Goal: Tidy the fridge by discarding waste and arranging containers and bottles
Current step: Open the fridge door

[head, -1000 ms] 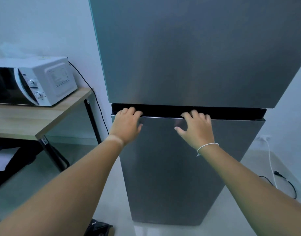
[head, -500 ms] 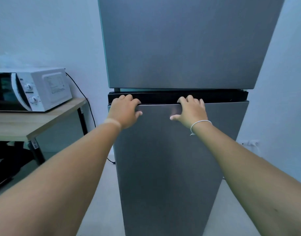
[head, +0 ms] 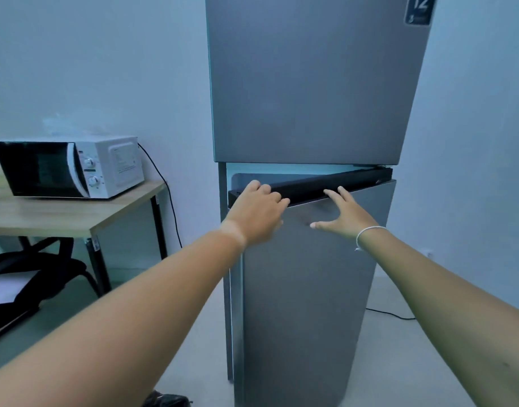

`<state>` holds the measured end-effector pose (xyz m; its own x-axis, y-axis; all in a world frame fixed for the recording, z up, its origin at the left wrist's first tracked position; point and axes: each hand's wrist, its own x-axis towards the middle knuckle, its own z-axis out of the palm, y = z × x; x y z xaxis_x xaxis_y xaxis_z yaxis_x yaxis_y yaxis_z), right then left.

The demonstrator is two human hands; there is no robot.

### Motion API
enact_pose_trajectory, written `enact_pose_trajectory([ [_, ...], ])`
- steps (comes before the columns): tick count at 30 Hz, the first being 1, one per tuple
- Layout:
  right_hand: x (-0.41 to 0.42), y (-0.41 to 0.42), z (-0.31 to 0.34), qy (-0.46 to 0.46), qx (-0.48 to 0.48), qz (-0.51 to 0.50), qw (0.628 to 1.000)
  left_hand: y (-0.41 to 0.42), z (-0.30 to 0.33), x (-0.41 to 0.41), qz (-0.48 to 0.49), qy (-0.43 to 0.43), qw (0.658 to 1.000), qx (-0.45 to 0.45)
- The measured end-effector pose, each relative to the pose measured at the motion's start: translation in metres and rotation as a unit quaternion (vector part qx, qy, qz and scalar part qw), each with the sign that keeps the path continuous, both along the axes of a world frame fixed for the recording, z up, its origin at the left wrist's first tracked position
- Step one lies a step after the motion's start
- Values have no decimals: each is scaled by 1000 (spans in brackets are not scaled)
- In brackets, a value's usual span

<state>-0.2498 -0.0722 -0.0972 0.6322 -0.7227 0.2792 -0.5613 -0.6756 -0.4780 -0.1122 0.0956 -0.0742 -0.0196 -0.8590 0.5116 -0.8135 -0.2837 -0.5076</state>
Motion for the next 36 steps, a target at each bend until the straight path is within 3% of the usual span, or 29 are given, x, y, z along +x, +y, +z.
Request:
enact_pose_trajectory([
  [4,-37,19,-2,-33,44,-7,998,27,14,-32,-83,13,996,-34],
  [7,-71,33,0,-46,64,-16,997,49,12,-53,-150,208,961,-103],
  [9,-88,42,0,-57,69,-18,996,59,1,-64,-167,382,901,-119],
  [11,-107,52,0,-62,65,-12,996,63,-15,-84,-216,529,814,-108],
  [14,-131,65,0,-75,74,-3,994,57,-45,-116,-285,633,706,-142],
  [16,-147,74,1,-96,71,-2,993,55,-68,-136,-291,655,675,-173],
  [18,-160,83,7,-119,71,-2,990,56,-94,-147,-282,626,704,-183],
  [23,-181,102,34,-179,86,-5,980,54,-135,-151,-178,444,864,-157],
  [25,-188,106,45,-167,72,-9,983,47,-131,-154,-163,366,904,-149],
  [27,-194,108,53,-133,66,-4,989,38,-122,-156,-170,353,910,-134],
  [32,-212,107,66,35,-1,-47,998,15,-119,-179,-231,403,882,-83],
  [36,-231,106,73,128,-45,-105,985,1,-120,-204,-246,369,893,-78],
])
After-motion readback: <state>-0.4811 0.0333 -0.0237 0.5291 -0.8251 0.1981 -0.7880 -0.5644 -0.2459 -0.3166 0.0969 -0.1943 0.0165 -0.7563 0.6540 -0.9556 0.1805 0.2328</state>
